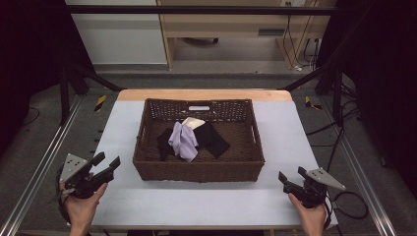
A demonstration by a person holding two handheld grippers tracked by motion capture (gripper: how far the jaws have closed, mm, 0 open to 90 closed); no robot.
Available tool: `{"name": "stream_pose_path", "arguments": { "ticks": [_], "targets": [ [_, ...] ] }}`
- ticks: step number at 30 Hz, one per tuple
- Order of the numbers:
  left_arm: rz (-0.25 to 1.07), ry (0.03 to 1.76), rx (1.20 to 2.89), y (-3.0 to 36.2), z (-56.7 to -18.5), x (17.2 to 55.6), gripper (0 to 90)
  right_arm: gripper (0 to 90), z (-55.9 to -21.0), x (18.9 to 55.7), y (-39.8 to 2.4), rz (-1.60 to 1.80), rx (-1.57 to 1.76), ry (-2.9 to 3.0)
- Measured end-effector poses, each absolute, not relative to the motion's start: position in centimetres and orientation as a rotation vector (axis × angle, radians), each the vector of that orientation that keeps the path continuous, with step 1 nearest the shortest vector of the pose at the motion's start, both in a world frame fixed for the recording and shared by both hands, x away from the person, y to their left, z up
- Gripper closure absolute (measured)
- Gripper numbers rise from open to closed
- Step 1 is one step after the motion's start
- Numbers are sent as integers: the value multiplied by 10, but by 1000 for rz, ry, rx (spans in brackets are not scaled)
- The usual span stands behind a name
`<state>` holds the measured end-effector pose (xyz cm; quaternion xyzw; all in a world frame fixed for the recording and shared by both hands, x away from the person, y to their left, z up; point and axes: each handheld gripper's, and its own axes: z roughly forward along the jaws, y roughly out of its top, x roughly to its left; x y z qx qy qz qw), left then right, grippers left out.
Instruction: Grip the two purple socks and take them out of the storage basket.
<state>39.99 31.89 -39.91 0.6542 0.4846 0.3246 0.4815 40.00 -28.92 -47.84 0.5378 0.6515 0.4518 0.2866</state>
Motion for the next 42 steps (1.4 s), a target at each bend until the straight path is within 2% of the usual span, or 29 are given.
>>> {"name": "stream_pose_path", "arguments": {
  "ticks": [4,9,22,24,25,30,42],
  "targets": [
    [770,1155,1600,314,-387,405,447,219,-478,401,-290,1244,1449,1730],
    [816,1127,1599,306,-371,412,469,219,-477,400,-288,1227,1424,1718],
    [830,1070,1570,291,-343,427,451,179,-479,402,-286,1182,1453,1715],
    [829,1068,1567,290,-342,429,451,183,-479,402,-285,1175,1452,1716],
    [841,1063,1569,287,-339,433,451,223,-479,402,-285,1173,1441,1722],
    [835,1045,1586,276,-332,441,439,189,-480,401,-283,1158,1432,1713],
    [794,1009,1662,239,-319,472,447,211,-484,401,-288,1170,1427,1688]
  ]
}}
